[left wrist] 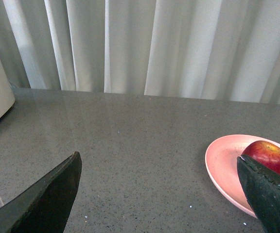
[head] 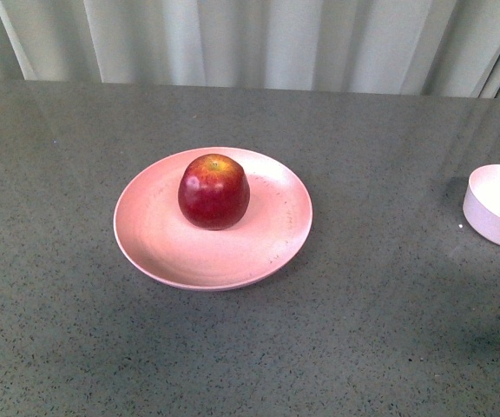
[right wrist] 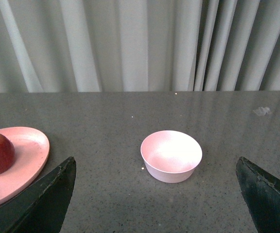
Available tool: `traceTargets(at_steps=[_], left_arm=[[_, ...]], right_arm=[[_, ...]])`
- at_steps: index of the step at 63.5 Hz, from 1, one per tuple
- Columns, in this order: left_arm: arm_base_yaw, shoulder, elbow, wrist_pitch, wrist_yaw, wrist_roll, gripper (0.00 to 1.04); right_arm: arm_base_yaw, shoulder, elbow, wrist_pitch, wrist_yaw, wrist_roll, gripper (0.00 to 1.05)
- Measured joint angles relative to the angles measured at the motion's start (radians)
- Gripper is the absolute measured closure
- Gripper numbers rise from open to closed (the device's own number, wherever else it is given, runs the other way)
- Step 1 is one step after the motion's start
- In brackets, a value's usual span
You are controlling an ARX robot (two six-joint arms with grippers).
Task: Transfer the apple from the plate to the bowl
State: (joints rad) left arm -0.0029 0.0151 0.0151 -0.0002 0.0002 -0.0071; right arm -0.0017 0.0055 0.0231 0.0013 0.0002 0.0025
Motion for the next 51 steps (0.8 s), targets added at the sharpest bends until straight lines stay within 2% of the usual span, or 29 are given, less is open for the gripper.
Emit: traceTargets(at_steps=[51], left_arm=[[0.000,0.000,0.000,0.000,0.000,0.000,0.09]], right_arm=[[0.000,0.000,0.000,0.000,0.000,0.000,0.09]])
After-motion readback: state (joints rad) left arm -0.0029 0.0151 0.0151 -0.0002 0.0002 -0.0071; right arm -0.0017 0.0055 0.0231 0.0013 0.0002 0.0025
